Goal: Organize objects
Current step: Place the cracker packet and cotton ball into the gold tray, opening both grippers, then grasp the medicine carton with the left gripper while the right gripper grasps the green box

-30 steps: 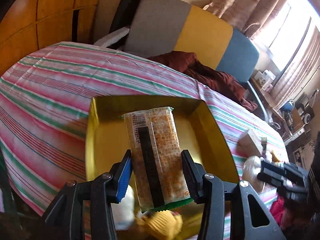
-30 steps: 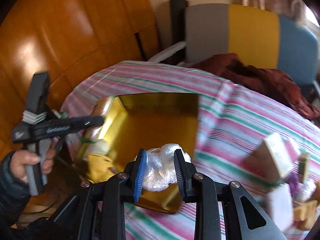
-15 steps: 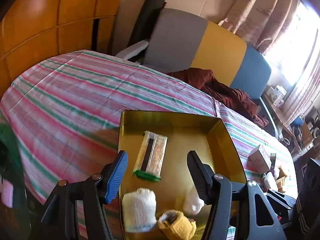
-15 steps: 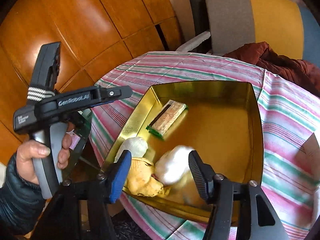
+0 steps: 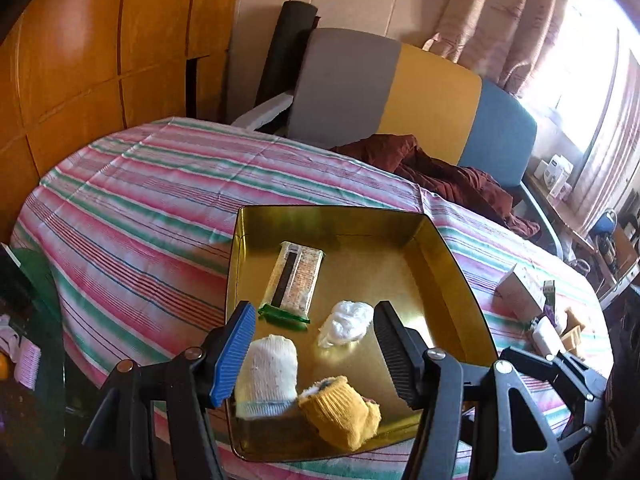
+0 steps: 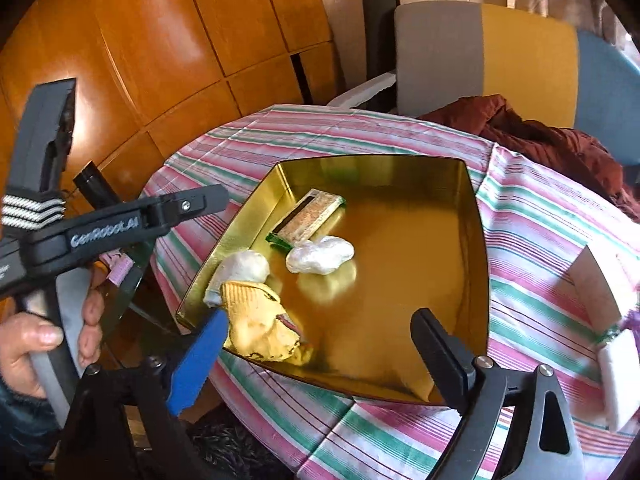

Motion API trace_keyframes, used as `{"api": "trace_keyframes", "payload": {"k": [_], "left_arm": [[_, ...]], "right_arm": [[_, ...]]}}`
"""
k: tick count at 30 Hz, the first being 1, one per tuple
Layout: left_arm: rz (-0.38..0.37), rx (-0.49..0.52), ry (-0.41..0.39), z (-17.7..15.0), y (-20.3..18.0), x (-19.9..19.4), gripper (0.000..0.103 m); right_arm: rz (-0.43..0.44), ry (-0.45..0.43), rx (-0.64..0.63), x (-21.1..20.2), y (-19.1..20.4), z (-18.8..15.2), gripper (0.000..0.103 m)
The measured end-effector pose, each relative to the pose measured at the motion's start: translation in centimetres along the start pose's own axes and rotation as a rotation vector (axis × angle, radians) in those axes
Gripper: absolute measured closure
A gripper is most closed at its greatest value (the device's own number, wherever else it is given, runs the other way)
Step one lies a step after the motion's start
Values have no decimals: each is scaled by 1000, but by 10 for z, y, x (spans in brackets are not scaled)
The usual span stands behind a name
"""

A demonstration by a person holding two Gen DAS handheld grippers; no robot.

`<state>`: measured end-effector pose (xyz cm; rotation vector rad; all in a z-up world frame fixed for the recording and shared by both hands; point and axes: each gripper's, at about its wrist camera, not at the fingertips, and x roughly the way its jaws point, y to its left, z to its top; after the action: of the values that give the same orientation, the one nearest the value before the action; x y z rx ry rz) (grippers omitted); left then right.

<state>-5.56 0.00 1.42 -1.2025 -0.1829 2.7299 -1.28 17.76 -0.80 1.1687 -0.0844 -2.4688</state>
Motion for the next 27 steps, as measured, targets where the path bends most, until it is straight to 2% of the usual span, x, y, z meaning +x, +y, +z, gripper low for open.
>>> {"api": "trace_keyframes", "payload": {"k": [8,14,22,27], "left_arm": [[16,98,-29,-9,-26,-12,42],[-14,149,-17,-15,-45,-11,42],[-46,208,19,-21,-71,-5,42],[-103,257,57,-27,-92,1,42]], "right_arm": [[-52,-48,15,-14,-8,-1,6],[-84,-71,46,-26,-23,-4,3],[-165,-93,137,-45,-69,-15,0],[-236,-90,210,-60,-105,-30,0]]}}
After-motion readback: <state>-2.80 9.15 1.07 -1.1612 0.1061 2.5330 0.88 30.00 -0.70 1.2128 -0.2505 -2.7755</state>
